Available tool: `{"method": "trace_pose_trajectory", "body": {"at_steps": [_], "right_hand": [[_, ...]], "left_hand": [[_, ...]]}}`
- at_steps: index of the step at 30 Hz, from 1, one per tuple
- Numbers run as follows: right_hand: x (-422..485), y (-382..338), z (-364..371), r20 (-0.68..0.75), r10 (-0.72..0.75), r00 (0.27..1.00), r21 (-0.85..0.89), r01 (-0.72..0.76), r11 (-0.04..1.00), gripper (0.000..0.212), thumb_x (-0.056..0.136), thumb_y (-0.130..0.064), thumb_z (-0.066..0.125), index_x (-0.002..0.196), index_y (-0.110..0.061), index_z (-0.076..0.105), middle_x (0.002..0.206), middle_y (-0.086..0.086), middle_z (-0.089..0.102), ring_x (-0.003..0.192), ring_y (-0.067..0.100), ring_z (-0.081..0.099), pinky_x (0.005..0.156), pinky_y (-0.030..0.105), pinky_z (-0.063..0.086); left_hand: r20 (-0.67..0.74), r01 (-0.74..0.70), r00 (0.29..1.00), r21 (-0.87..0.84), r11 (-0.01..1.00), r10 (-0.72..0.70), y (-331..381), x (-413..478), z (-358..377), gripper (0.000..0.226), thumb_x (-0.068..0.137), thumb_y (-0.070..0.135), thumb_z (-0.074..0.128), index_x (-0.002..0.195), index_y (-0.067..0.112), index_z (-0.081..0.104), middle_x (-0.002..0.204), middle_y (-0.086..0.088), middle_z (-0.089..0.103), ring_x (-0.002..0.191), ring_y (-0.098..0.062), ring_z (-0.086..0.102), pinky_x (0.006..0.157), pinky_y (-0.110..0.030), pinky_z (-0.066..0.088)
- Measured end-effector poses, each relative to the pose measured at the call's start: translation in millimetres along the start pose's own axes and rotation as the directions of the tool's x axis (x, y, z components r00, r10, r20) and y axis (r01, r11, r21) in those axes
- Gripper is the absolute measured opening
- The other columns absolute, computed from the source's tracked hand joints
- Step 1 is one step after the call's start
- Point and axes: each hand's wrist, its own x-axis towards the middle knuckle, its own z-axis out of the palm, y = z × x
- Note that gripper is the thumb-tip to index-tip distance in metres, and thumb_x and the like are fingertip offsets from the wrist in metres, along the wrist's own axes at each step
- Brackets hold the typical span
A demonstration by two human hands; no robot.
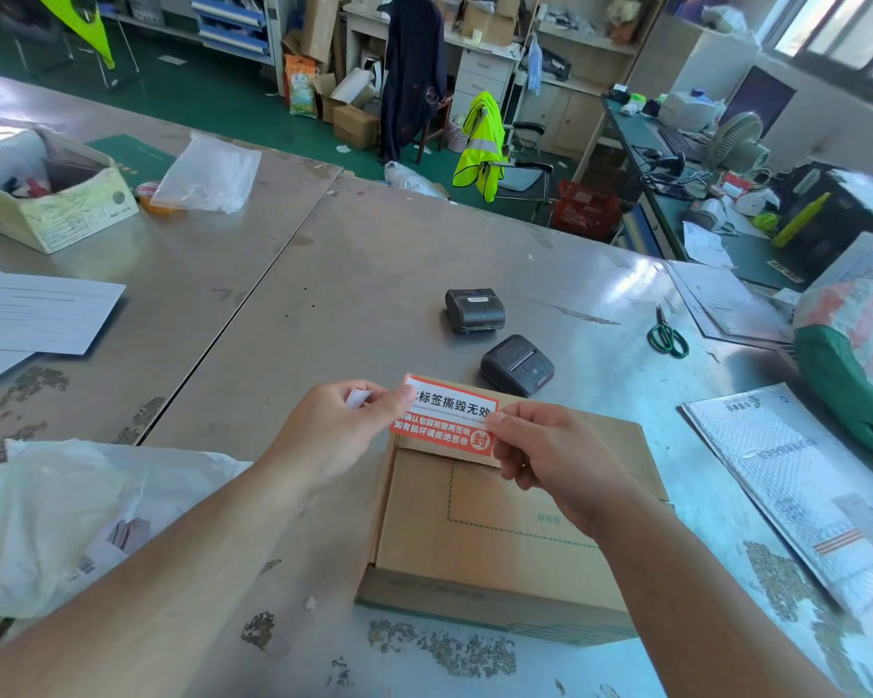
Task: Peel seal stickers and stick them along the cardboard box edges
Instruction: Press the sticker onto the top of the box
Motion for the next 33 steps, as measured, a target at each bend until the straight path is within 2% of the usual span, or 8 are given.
{"method": "trace_pose_trajectory", "body": {"at_steps": [4, 8, 14, 20, 27, 33], "right_hand": [[1, 1, 0, -0.006, 0.011, 1.0, -0.022, -0.011, 1.0, 0.028, 0.097, -0.021, 0.06, 0.07, -0.014, 0.063, 0.063, -0.001, 0.061, 0.055, 0.013, 0.052, 0.054, 0.027, 0.038], [4, 2, 0, -0.042, 0.06, 0.997, -0.074, -0.063, 0.995, 0.032, 0.095, -0.03, 0.061, 0.068, -0.015, 0.062, 0.063, -0.002, 0.061, 0.058, 0.015, 0.053, 0.057, 0.03, 0.039], [11, 9, 2, -0.074, 0.126, 0.989, -0.247, -0.14, 0.959, 0.032, 0.092, -0.034, 0.064, 0.065, -0.016, 0.06, 0.058, -0.002, 0.058, 0.051, 0.015, 0.05, 0.048, 0.026, 0.036], [10, 20, 4, -0.055, 0.155, 0.986, -0.362, -0.164, 0.918, 0.034, 0.09, -0.04, 0.069, 0.066, -0.017, 0.062, 0.057, -0.001, 0.058, 0.047, 0.017, 0.05, 0.044, 0.023, 0.037], [12, 25, 7, -0.077, 0.135, 0.988, -0.445, -0.155, 0.882, 0.037, 0.091, -0.044, 0.066, 0.066, -0.018, 0.061, 0.059, 0.0, 0.06, 0.051, 0.017, 0.052, 0.05, 0.023, 0.038], [14, 24, 7, -0.097, 0.141, 0.985, -0.479, -0.17, 0.861, 0.036, 0.094, -0.044, 0.063, 0.076, -0.013, 0.066, 0.061, 0.001, 0.063, 0.047, 0.016, 0.055, 0.046, 0.02, 0.038]], "left_hand": [[-0.009, -0.017, 1.0, 0.036, 0.999, 0.018, -4, 3, 1, 0.03, 0.087, 0.036, 0.071, 0.067, 0.017, 0.06, 0.037, 0.015, 0.042, 0.032, -0.004, 0.033, 0.047, -0.026, 0.023], [-0.011, 0.002, 1.0, 0.037, 0.999, -0.001, -2, 2, 5, 0.037, 0.089, 0.043, 0.067, 0.069, 0.013, 0.058, 0.035, 0.013, 0.033, 0.033, -0.006, 0.028, 0.048, -0.026, 0.022], [-0.006, 0.057, 0.998, 0.125, 0.991, -0.057, -10, 4, 11, 0.041, 0.086, 0.045, 0.068, 0.073, 0.007, 0.056, 0.038, 0.012, 0.029, 0.035, -0.008, 0.025, 0.048, -0.028, 0.018], [-0.019, 0.063, 0.998, 0.2, 0.978, -0.061, -23, -5, 16, 0.039, 0.083, 0.043, 0.072, 0.064, 0.015, 0.054, 0.054, 0.005, 0.044, 0.052, -0.012, 0.037, 0.052, -0.028, 0.024], [-0.07, 0.053, 0.997, 0.251, 0.967, -0.037, -26, -7, 20, 0.042, 0.082, 0.042, 0.073, 0.057, 0.017, 0.051, 0.041, 0.011, 0.044, 0.046, -0.008, 0.037, 0.048, -0.027, 0.024], [-0.074, 0.059, 0.996, 0.274, 0.96, -0.04, -21, -7, 23, 0.038, 0.083, 0.04, 0.073, 0.06, 0.016, 0.052, 0.051, 0.006, 0.045, 0.049, -0.011, 0.039, 0.048, -0.027, 0.025]]}}
